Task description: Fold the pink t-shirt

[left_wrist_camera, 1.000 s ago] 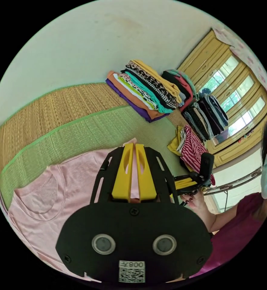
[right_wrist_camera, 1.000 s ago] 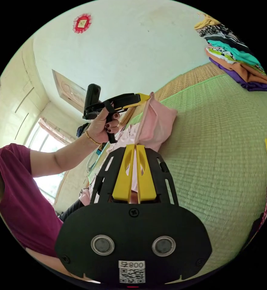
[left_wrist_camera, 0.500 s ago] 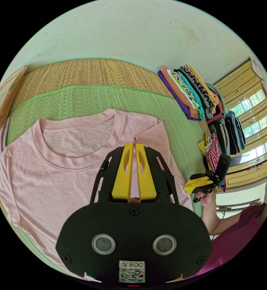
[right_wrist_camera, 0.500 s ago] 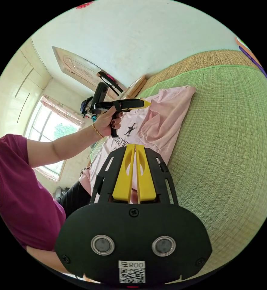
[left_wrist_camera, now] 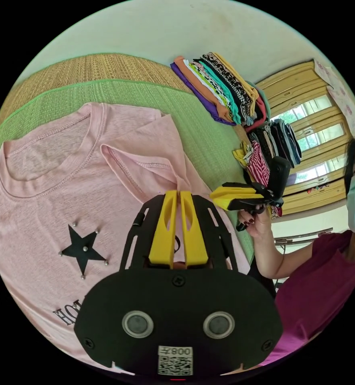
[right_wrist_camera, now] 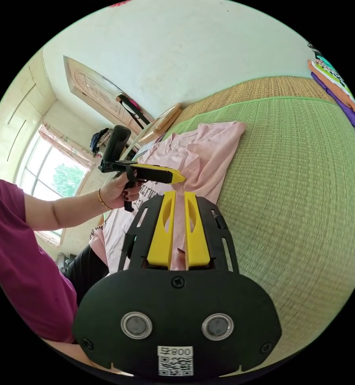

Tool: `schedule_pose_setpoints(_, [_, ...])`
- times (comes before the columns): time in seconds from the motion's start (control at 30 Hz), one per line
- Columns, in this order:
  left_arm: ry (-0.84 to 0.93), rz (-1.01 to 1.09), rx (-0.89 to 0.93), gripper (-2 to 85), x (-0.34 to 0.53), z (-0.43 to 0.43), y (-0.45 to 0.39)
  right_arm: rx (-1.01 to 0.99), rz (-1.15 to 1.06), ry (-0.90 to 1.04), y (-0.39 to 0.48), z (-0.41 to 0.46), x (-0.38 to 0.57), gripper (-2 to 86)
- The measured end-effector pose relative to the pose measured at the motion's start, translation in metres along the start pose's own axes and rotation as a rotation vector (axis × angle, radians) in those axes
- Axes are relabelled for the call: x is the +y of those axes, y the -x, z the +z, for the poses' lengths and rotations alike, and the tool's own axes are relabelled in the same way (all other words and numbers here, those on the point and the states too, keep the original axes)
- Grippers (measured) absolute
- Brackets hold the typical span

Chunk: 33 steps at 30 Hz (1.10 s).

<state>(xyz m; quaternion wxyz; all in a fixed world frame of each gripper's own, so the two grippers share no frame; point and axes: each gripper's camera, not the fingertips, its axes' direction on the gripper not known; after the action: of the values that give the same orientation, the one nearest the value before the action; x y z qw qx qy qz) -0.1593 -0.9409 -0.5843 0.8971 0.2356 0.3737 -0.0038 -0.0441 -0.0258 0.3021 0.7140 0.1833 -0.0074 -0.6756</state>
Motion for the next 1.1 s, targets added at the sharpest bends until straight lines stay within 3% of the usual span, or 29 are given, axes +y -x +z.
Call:
schedule_pose_setpoints(0.17, [-0.058,0.017,0.042,1.4,0.019,-0.017,-0.001,0.014,-0.013,-0.016,0.011,-0.002,-0.010,1.9])
schedule_pose_setpoints(0.4, [-0.006,-0.078,0.080,1.8,0.045,-0.007,0.020,0.123,-0.052,0.071,0.039,0.021,-0.030,1.3])
schedule_pose_setpoints(0.53, [-0.056,-0.094,0.054,2.2,0.052,-0.024,0.026,0.202,-0.027,0.129,0.041,0.035,-0.038,0.5])
schedule_pose_setpoints(0.8, [-0.170,-0.032,-0.047,2.0,0.014,-0.053,0.033,0.165,0.007,0.127,0.036,0.033,-0.047,0.1])
schedule_pose_setpoints(1.0, [-0.078,0.097,-0.082,0.9,-0.050,-0.021,0.016,0.154,0.039,0.113,0.029,0.028,-0.049,0.1])
schedule_pose_setpoints(1.1, [0.035,0.130,-0.243,0.5,-0.070,0.000,0.015,0.162,0.072,0.089,0.022,0.020,-0.047,0.0])
